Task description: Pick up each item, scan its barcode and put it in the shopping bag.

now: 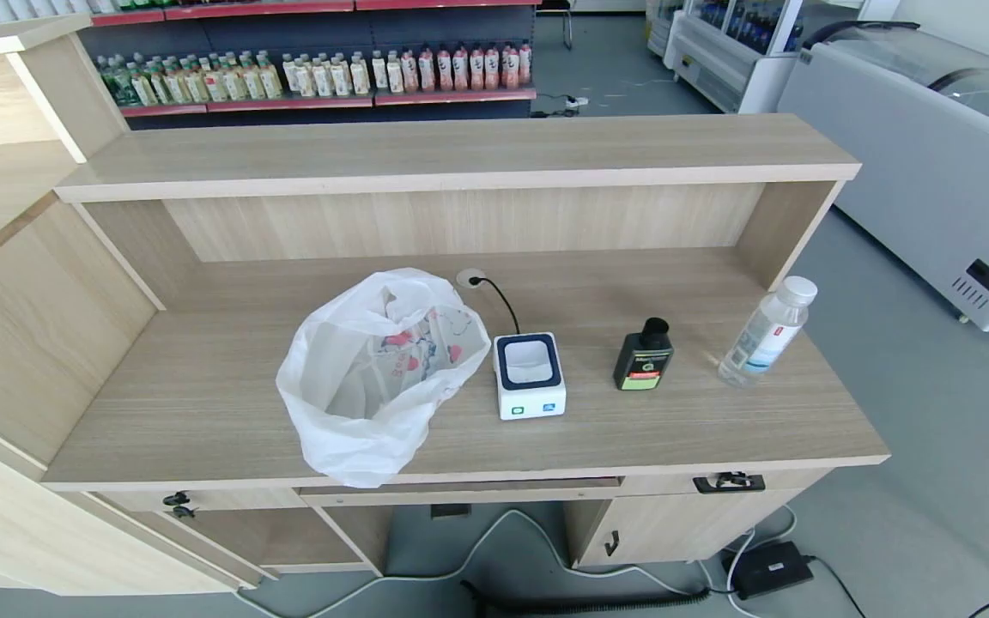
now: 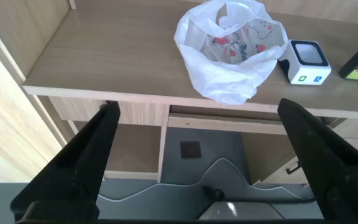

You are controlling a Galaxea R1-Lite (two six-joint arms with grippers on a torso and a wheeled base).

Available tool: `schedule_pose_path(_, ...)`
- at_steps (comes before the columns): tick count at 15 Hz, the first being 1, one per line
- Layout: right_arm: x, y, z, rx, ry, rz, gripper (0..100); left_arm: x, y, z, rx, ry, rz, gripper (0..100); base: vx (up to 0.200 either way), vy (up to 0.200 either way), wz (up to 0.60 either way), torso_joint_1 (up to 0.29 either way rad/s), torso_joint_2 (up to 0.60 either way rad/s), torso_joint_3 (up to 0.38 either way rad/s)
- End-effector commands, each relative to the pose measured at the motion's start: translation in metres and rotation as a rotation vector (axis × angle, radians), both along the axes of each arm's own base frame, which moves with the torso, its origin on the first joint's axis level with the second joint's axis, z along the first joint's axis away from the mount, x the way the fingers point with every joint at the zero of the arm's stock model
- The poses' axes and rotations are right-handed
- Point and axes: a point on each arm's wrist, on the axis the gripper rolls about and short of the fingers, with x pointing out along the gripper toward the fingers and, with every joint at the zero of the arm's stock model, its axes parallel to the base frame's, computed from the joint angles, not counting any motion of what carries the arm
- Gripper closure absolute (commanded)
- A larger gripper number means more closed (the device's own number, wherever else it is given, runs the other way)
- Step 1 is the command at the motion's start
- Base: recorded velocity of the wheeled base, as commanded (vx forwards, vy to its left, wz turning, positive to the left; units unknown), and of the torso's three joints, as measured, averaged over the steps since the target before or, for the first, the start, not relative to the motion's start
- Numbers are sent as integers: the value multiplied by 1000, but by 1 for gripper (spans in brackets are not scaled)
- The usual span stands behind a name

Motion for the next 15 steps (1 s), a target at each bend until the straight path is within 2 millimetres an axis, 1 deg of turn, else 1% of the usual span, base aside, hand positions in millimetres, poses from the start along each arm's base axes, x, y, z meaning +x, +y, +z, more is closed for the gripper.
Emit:
schedule_pose_path(1,140,5,33,-25,116,44,100,0,0,0,0,-1,-1,0,0,0,0,0,0,0)
schedule_pose_path(2,157,5,20,-41,166,45,0,0,0,0,0,-1,1,0,0,0,0,0,0,0)
schedule_pose_path(3,170,5,11,-39,207,41,0,0,0,0,0,-1,-1,0,0,0,0,0,0,0)
schedule_pose_path(4,182,-1,4,-35,244,12,0,0,0,0,0,-1,1,0,0,0,0,0,0,0)
schedule_pose_path(5,190,-7,-5,-37,280,-14,0,0,0,0,0,-1,1,0,0,0,0,0,0,0)
schedule_pose_path(6,195,-9,-9,-38,294,-19,0,0,0,0,0,-1,1,0,0,0,0,0,0,0)
schedule_pose_path(7,212,-10,-24,-35,328,-15,0,0,0,0,0,-1,1,0,0,0,0,0,0,0)
schedule_pose_path(8,222,-9,-31,-30,337,1,0,0,0,0,0,-1,1,0,0,0,0,0,0,0)
schedule_pose_path(10,242,-5,-39,-24,357,96,0,0,0,0,0,-1,1,0,0,0,0,0,0,0)
schedule_pose_path(12,255,-3,-50,-69,391,123,0,0,0,0,0,-1,1,0,0,0,0,0,0,0)
schedule_pose_path(15,266,2,-62,-129,424,182,0,0,0,0,0,-1,1,0,0,0,0,0,0,0)
